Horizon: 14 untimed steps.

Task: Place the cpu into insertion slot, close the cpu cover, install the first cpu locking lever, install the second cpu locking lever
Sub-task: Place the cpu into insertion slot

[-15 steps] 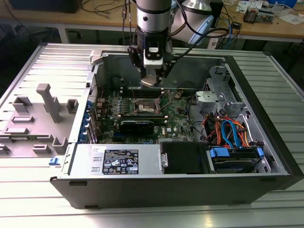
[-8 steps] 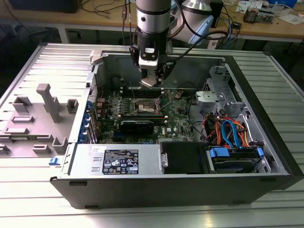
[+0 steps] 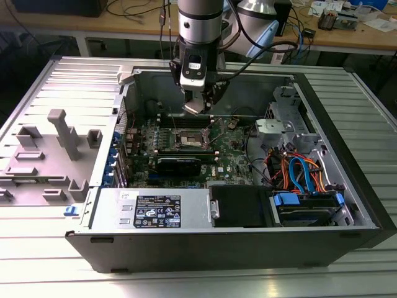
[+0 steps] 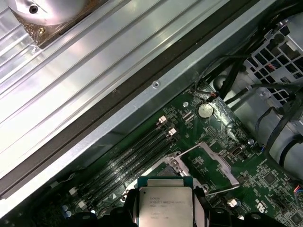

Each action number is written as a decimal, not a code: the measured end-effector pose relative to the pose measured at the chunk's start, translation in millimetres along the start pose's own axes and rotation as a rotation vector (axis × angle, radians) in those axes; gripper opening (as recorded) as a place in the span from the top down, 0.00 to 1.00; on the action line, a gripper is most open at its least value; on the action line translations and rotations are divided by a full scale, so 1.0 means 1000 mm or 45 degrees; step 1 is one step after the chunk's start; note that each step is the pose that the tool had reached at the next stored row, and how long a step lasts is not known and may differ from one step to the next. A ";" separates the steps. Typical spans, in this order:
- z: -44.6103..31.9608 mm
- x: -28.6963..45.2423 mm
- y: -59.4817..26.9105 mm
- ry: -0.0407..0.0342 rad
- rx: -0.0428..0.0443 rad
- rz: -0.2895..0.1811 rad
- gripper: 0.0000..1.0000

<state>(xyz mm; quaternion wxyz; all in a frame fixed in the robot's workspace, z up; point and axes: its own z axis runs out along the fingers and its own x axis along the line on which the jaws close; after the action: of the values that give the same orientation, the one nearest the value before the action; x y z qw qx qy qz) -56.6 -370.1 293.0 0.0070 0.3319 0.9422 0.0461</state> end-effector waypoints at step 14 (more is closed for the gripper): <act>0.0038 0.0000 -0.0002 -0.0772 0.087 0.246 0.45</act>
<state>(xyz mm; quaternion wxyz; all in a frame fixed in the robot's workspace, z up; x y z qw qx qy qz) -56.6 -370.0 289.2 0.0198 0.4224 0.9062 0.0045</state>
